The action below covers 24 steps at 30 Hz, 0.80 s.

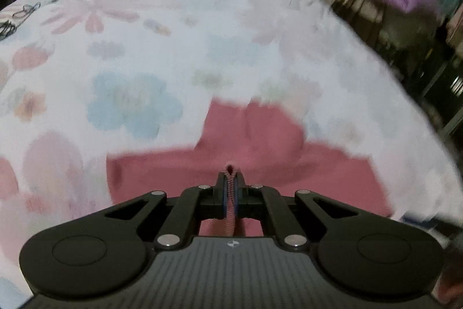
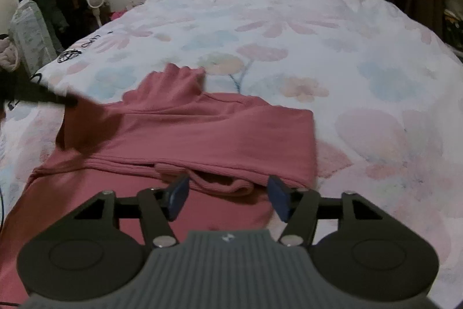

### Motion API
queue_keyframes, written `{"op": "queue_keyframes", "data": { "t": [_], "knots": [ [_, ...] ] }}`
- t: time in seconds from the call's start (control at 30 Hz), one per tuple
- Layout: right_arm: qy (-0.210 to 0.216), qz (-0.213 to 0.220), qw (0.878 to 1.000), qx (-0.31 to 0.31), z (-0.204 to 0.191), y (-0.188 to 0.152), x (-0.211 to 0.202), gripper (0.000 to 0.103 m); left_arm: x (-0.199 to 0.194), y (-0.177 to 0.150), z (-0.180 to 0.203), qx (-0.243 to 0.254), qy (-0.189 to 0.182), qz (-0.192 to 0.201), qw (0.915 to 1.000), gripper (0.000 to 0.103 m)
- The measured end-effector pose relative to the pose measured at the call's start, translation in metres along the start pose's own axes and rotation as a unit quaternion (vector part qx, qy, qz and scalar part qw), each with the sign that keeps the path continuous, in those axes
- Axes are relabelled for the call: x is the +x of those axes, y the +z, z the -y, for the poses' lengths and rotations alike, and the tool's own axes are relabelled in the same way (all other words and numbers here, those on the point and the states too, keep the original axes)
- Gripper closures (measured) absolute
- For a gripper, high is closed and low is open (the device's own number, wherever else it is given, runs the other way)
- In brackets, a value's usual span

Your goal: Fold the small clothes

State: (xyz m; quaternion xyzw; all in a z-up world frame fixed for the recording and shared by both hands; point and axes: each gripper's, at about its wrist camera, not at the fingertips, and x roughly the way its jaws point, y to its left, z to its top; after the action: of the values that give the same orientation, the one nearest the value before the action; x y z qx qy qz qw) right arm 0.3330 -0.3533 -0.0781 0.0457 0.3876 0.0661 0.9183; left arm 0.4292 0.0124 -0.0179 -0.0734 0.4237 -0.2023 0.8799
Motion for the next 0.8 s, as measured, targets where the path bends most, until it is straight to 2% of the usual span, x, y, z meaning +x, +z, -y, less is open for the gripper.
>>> {"op": "queue_keyframes", "data": {
  "t": [0.07,0.1,0.13,0.2,0.37,0.5,0.6,0.7,0.8],
  "knots": [
    [0.023,0.009,1.000,-0.003,-0.009,-0.002,-0.002,0.060,-0.016,0.021,0.011,0.003,-0.017,0.011,0.9998,0.100],
    [0.035,0.008,0.999,-0.004,-0.013,-0.003,0.000,0.084,-0.025,0.032,0.016,0.007,-0.023,0.018,0.9996,0.100],
    [0.045,0.002,0.999,-0.005,-0.019,-0.003,0.005,0.097,-0.034,0.041,0.021,0.010,-0.027,0.026,0.9992,0.100],
    [0.046,-0.005,0.999,-0.005,-0.027,-0.003,0.014,0.094,-0.052,0.061,0.033,0.012,-0.043,0.045,0.9980,0.100],
    [0.030,0.009,1.000,-0.004,-0.032,0.007,0.036,0.094,-0.094,0.101,0.054,0.017,-0.077,0.087,0.9930,0.100],
    [-0.016,0.004,1.000,0.009,-0.017,0.012,0.052,0.094,-0.122,0.116,0.042,0.018,-0.050,0.122,0.9912,0.100],
    [-0.040,0.026,0.998,0.045,0.006,0.011,0.045,0.094,-0.116,0.109,0.009,-0.003,-0.011,0.099,0.9950,0.100],
    [-0.060,0.005,0.997,0.052,0.018,0.006,0.048,0.095,-0.083,0.083,-0.033,-0.031,0.028,0.053,0.9977,0.100],
    [-0.071,-0.013,0.996,0.049,0.024,-0.001,0.053,0.096,-0.040,0.054,-0.077,-0.078,0.055,0.005,0.9954,0.100]
  ]
}}
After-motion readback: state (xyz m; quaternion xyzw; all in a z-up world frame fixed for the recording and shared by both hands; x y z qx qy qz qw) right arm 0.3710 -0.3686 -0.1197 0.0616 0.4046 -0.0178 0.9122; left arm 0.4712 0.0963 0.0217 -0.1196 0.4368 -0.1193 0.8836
